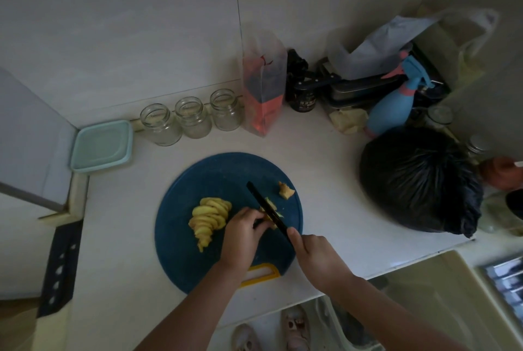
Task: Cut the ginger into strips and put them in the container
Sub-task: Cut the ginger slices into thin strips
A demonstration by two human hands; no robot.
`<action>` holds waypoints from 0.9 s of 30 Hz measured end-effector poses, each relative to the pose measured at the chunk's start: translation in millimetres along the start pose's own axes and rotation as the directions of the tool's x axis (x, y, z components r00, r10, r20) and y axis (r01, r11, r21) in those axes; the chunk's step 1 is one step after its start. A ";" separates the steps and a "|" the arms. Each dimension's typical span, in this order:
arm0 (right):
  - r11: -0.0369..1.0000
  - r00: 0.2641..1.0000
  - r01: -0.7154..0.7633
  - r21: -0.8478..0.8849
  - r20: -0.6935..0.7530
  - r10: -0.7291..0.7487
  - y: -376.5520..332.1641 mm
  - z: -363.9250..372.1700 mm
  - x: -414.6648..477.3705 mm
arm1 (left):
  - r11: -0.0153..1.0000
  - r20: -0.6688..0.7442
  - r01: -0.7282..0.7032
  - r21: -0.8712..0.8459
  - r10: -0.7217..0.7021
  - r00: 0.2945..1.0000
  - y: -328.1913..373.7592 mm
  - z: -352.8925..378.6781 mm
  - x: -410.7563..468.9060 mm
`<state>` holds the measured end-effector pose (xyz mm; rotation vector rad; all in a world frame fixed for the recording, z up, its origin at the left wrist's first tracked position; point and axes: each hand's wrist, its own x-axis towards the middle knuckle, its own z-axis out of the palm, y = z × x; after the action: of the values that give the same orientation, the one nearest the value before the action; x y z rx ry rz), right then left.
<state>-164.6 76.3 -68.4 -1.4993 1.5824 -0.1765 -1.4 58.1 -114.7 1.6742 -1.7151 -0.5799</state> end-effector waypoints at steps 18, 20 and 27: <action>0.984 0.987 -0.129 0.120 0.109 0.116 -1.7 -0.1 11.6 | 0.999 -0.038 -0.053 0.012 0.053 0.998 -12.6 10.4 -4.3; 0.982 0.983 -0.154 0.106 0.120 0.141 -3.5 1.0 13.9 | 0.999 -0.047 -0.051 0.001 0.051 0.998 -12.3 10.9 -4.5; 0.992 0.991 -0.125 -0.018 0.035 0.126 -18.4 6.1 23.9 | 0.999 -0.057 -0.041 -0.030 0.039 0.998 -14.2 11.6 -4.6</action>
<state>-143.3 54.3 -71.9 -1.4017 1.6466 -0.0655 -0.1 59.9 -133.4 1.6157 -1.6870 -0.5325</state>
